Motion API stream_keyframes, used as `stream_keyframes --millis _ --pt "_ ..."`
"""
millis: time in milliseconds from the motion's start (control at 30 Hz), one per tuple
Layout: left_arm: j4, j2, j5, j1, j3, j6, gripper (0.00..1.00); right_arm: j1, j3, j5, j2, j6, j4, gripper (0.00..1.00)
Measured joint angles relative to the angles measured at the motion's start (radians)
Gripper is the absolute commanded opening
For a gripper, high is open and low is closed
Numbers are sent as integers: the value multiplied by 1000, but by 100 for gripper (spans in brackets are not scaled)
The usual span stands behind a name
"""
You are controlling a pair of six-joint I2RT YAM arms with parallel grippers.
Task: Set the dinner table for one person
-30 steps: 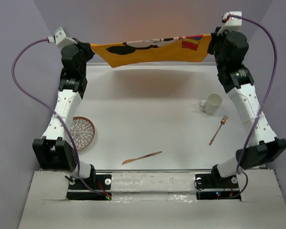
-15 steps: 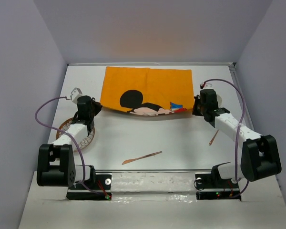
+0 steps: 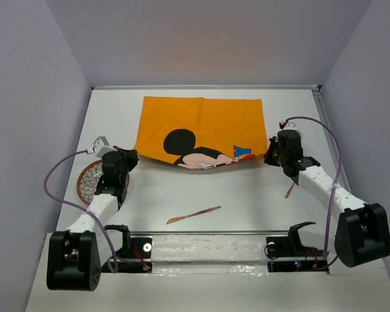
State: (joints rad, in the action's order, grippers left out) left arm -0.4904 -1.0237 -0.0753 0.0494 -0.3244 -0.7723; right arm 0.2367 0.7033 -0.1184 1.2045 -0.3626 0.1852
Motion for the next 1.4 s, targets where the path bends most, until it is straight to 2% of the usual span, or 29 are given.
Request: stream_keyframes --millis 400,500,567,667,700,767,800,867,1033,1100,1200,1300,1400 --pt "68 233 21 0 103 5 0 0 -101 -21 -129 -145 84 2" --pt "98 283 21 0 122 8 0 0 -109 -40 -138 -169 94 12" --pt "106 307 22 0 133 11 0 0 -109 -47 -136 -178 96 24" --pt "143 349 23 0 148 16 27 0 -109 -57 -126 -190 97 38" --pt "160 370 23 0 150 19 47 0 -109 -60 -123 -195 98 40" --pt "184 406 24 0 150 33 62 0 -109 -65 -125 -195 100 49" --pt "200 433 24 0 150 31 69 0 -109 -66 -126 -195 100 50" --pt "220 481 24 0 150 31 71 0 -109 -70 -132 -194 101 52" --pt "294 537 38 0 104 44 66 0 -89 -80 -161 -177 117 54" --pt "320 552 45 0 74 49 66 0 -65 -80 -187 -170 129 61" --pt "360 575 71 0 10 61 66 0 -16 -82 -217 -158 150 65" --pt "387 571 116 1 -87 92 73 0 59 -100 -243 -146 173 68" --pt "399 519 241 1 -237 169 84 -1 145 -122 -273 -126 201 69"
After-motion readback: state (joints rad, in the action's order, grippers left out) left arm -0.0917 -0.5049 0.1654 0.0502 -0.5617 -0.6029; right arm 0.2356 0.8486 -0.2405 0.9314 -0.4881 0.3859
